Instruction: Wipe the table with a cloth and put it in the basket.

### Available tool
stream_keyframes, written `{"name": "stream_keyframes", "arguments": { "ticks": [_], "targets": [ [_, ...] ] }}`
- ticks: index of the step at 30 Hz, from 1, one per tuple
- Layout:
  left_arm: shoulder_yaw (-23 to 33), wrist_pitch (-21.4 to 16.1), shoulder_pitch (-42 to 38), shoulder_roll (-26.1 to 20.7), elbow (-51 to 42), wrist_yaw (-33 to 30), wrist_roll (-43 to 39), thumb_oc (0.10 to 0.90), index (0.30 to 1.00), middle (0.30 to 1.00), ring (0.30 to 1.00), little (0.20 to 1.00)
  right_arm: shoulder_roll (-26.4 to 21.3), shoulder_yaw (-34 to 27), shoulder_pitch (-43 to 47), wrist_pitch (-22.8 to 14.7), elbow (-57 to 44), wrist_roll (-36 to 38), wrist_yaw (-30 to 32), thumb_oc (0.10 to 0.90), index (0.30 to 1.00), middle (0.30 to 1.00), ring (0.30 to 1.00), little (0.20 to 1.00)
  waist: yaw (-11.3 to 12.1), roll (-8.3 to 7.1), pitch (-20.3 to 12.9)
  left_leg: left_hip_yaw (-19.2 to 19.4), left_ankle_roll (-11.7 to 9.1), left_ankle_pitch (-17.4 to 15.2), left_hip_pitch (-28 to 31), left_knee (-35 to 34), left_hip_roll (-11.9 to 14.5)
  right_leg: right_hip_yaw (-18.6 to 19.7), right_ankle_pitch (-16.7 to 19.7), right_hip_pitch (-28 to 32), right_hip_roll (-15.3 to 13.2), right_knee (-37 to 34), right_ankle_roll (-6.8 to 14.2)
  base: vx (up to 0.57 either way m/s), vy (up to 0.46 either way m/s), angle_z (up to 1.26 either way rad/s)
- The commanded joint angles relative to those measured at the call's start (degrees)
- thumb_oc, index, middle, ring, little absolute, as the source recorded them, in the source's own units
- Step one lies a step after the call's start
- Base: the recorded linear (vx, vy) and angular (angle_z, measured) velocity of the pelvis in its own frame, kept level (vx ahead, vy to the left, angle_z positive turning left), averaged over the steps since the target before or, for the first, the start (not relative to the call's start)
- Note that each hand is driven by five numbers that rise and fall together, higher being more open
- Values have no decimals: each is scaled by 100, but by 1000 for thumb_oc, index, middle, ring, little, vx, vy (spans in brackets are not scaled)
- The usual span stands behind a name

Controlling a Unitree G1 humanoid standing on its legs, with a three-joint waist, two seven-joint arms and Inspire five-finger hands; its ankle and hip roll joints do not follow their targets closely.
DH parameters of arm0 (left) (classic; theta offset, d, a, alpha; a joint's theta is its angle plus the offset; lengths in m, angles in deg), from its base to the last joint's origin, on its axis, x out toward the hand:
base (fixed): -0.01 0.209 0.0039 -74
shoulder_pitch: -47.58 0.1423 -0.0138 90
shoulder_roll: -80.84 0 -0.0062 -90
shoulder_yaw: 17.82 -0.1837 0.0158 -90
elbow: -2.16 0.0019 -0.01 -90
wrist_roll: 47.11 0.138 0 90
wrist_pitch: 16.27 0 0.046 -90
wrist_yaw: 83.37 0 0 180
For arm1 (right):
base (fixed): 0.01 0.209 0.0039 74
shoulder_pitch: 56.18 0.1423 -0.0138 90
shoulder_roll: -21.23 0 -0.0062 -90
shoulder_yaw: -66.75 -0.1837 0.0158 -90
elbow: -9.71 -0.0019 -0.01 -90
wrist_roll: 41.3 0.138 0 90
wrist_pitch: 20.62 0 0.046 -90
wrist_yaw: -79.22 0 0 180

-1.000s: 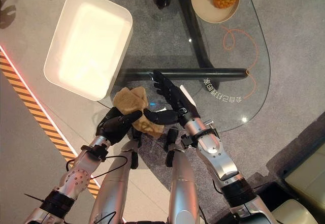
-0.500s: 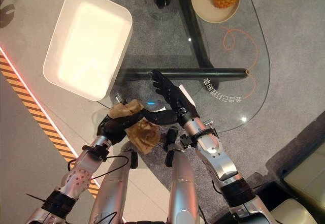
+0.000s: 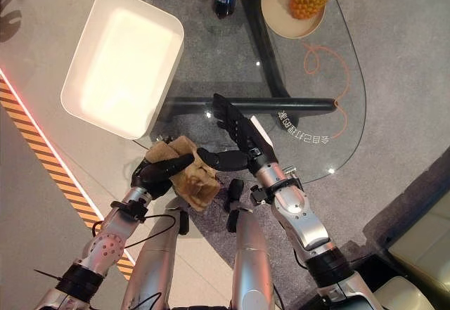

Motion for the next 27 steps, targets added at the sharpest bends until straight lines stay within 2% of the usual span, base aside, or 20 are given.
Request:
{"name": "stream_keyframes", "arguments": {
  "ticks": [1, 5, 8, 13, 16, 22, 27],
  "targets": [
    [281, -928, 122, 117, -1112, 566, 73, 100, 300, 300, 300, 200, 70, -502, 12, -664, -572, 147, 211, 800, 900, 900, 900, 900, 142, 71, -139, 329, 97, -686, 563, -10, -83, 119, 283, 203, 419, -302, 170, 0, 0, 0],
    [680, -1702, 111, 42, -1207, 340, 288, 100, 300, 300, 300, 200, 53, -592, -243, -453, -425, 126, 111, 800, 900, 900, 900, 900, 140, 107, -139, 334, 73, -703, 660, 34, -105, 146, 210, 303, 407, -268, 132, 12, 14, -2],
    [1020, -2054, 17, -32, -1250, 199, 468, 100, 300, 300, 300, 200, 63, -610, -402, -287, -275, 64, 35, 800, 900, 900, 900, 900, 145, 165, -139, 313, 40, -694, 680, 76, -139, 178, 153, 323, 395, -216, 101, 24, 56, -2],
    [1339, -2255, -131, -84, -1372, -221, 821, 100, 300, 300, 300, 200, 50, -526, -526, -59, -133, 125, -84, 800, 900, 900, 900, 900, 156, 258, -139, 268, 12, -682, 642, 160, -181, 212, 67, 273, 359, -89, 56, 21, 62, 1],
    [1454, -2445, -331, -106, -1475, -738, 1303, 100, 300, 300, 300, 200, 55, -312, -524, 203, -29, 84, -200, 800, 900, 900, 900, 900, 147, 321, -139, 239, 1, -657, 527, 233, -205, 263, 30, 171, 366, -10, 26, 19, 87, -2],
    [1535, -2775, -739, -182, -1306, -1362, 1720, 100, 300, 300, 300, 200, 53, 81, -345, 484, 214, 24, -361, 800, 900, 900, 900, 900, 103, 335, -139, 262, -14, -628, 345, 307, -199, 345, 19, -12, 399, 57, -11, 6, 84, -2],
    [1562, -2981, -1400, -345, -805, -2239, 2333, 100, 300, 300, 300, 200, 27, 447, 6, 824, 478, 22, -493, 800, 900, 900, 900, 900, 24, 296, -139, 331, -46, -618, 146, 425, -176, 416, 40, -193, 425, 98, -32, 4, 92, -8]
  ]
}}
